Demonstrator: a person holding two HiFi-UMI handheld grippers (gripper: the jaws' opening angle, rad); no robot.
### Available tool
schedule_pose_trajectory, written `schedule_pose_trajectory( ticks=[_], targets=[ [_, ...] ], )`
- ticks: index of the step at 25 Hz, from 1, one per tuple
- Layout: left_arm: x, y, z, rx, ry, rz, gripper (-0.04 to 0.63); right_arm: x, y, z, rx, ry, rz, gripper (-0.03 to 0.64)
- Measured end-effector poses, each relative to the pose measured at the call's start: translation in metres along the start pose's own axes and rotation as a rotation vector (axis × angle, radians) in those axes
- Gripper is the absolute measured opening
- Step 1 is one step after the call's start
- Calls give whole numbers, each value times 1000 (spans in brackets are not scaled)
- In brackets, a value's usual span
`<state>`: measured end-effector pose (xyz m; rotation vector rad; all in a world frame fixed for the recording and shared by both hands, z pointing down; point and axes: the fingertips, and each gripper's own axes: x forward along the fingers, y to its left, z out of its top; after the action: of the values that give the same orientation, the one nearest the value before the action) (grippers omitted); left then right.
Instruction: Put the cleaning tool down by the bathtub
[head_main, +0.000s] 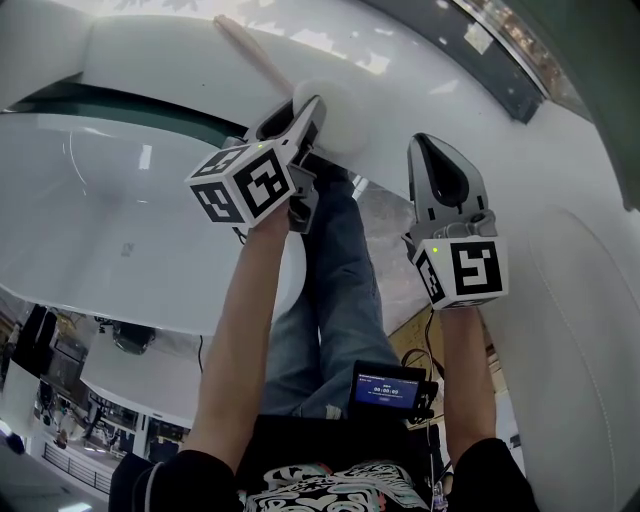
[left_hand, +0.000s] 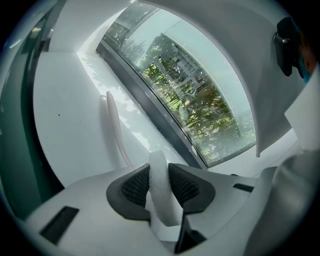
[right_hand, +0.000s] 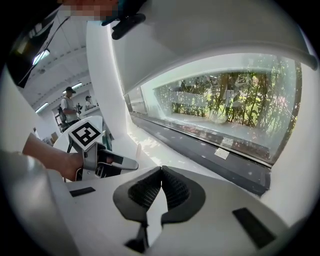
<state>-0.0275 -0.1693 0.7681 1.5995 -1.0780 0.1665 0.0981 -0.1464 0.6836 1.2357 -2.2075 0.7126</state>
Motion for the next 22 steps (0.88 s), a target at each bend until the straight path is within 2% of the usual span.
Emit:
schedule_pose_trajectory(
  ticks=[4, 9, 18, 22],
  targets=[
    [6, -2, 1, -31, -14, 0, 117, -2, 1, -4, 4, 9, 3, 26],
    [15, 3, -9, 3, 7, 35, 117, -5, 7, -11, -3, 17, 29, 26],
    [19, 6, -14, -8, 28, 39, 117, -10, 25, -17, 4, 34, 97, 26],
    [18, 7, -14, 10, 23, 62, 117, -11, 26, -19, -32, 42, 89, 26]
  ],
)
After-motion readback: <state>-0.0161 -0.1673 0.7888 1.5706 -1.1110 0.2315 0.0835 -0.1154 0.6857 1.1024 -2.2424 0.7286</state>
